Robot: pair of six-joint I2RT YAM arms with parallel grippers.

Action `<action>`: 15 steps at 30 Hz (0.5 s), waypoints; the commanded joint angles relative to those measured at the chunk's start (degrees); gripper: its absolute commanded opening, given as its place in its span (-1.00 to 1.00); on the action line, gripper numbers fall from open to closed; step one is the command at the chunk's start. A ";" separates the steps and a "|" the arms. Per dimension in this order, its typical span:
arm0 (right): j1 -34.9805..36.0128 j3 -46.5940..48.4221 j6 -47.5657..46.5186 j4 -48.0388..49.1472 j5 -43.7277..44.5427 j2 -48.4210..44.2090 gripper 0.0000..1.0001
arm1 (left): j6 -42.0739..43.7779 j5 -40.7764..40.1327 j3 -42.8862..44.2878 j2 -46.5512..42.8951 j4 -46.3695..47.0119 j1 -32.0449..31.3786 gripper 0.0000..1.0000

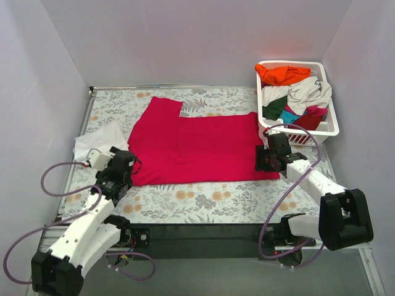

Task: Fold and stack the t-shirts
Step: Fold the tshirt

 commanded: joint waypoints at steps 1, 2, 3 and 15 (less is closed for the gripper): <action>0.37 2.68 -0.89 0.96 0.15 -3.25 -0.02 | 8.51 3.12 2.61 8.79 12.93 -1.13 0.38; 0.55 3.12 -0.81 0.78 0.32 -3.34 -0.02 | 9.31 3.13 3.23 11.08 14.89 -2.27 0.38; 0.81 3.48 -0.72 0.78 0.41 -3.34 -0.02 | 9.75 2.52 3.93 15.80 16.39 -5.24 0.38; 4.06 11.74 0.77 3.33 0.94 8.69 -0.03 | 24.78 17.09 8.78 38.60 46.01 -12.65 0.39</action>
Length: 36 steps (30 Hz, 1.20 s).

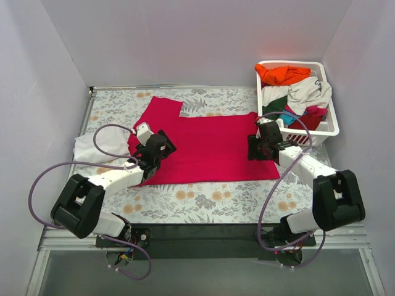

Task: Fold and stack the t-shirts
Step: Fold the tshirt

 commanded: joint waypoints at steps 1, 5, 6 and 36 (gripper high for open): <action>1.48 2.95 0.69 2.58 0.79 3.97 -0.04 | 6.42 6.06 0.58 2.13 12.24 -0.52 0.39; 3.24 2.78 1.48 3.64 2.19 7.15 -0.05 | 8.62 9.31 -1.09 4.24 15.34 -0.44 0.40; 3.77 2.61 1.65 3.73 2.37 7.59 -0.05 | 8.62 9.84 -1.70 4.59 15.25 -0.52 0.40; 12.74 -13.03 16.06 -0.83 -4.31 -1.81 -0.02 | -8.34 16.88 -24.37 -14.72 1.55 -0.09 0.43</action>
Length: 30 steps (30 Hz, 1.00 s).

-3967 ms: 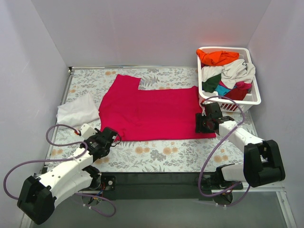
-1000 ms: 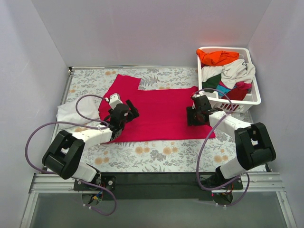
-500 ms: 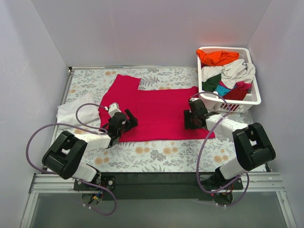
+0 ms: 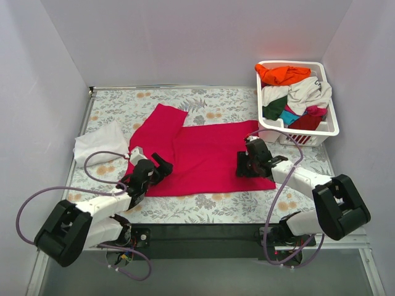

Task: Fold and stack the t-shirts
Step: Fold the tshirt

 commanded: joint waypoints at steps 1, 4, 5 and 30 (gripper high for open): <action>1.57 -3.84 4.81 -6.91 -3.79 -1.94 -0.02 | -2.94 1.67 -4.14 -4.96 -9.98 0.05 0.43; 3.15 -4.80 6.75 -8.67 -3.43 -4.67 0.00 | -4.17 2.20 -5.64 -8.31 -11.21 0.05 0.43; 3.33 -5.07 7.53 -9.29 -3.35 -5.80 0.01 | -4.26 2.72 -5.90 -8.66 -11.56 0.05 0.43; 3.86 10.11 2.89 -20.19 6.31 -14.00 0.12 | 14.09 -8.08 21.58 -2.45 -14.73 0.13 0.77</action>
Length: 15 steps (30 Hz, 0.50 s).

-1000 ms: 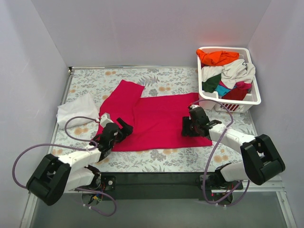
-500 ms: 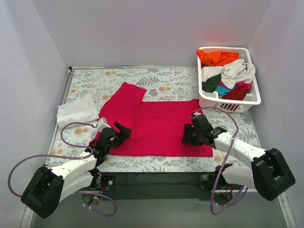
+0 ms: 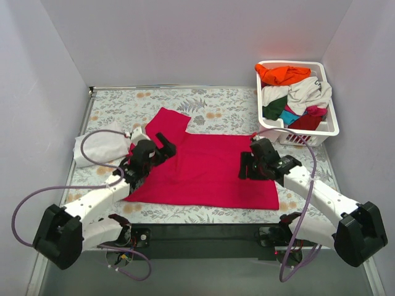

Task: Fold and stack the t-shirts
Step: Fold the tshirt

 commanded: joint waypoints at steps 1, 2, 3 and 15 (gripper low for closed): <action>0.12 9.80 -5.03 0.99 6.36 2.88 0.13 | 9.27 -6.90 13.65 8.58 1.16 0.42 0.78; 0.03 13.64 -6.86 1.60 7.50 5.33 0.13 | 12.68 -6.39 16.22 11.51 3.08 2.07 0.78; -0.06 15.08 -7.66 1.87 7.69 6.57 0.13 | 14.02 -5.51 19.03 15.37 3.10 3.31 0.78; -1.46 14.48 -11.01 11.36 0.58 11.86 0.11 | 26.77 -6.21 60.51 56.26 -2.17 10.97 0.57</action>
